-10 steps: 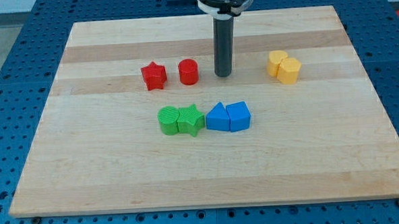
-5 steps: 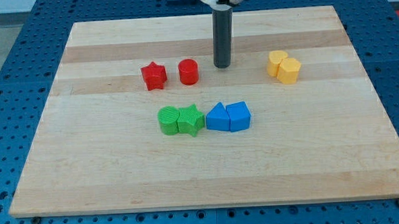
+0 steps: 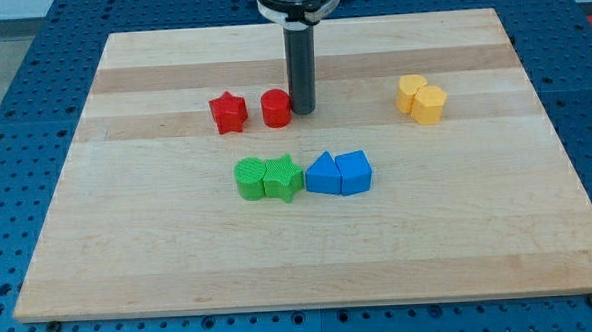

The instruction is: Move the red circle close to the red star

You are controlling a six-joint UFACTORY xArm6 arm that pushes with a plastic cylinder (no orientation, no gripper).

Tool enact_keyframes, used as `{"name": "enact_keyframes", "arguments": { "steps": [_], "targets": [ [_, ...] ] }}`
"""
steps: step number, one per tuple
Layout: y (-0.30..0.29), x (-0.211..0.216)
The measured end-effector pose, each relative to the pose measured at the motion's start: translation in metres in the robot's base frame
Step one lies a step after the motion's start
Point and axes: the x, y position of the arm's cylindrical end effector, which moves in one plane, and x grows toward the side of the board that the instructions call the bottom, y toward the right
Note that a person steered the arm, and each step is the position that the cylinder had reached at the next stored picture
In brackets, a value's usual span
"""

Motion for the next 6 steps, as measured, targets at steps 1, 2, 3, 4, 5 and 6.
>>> {"name": "enact_keyframes", "arguments": {
  "steps": [1,2,3,4,5,6],
  "targets": [
    [-0.0043,0.0004],
    [-0.0044,0.0004],
    [-0.0044,0.0006],
    [-0.0044,0.001],
    [-0.0044,0.001],
    [-0.0061,0.001]
  ]
}}
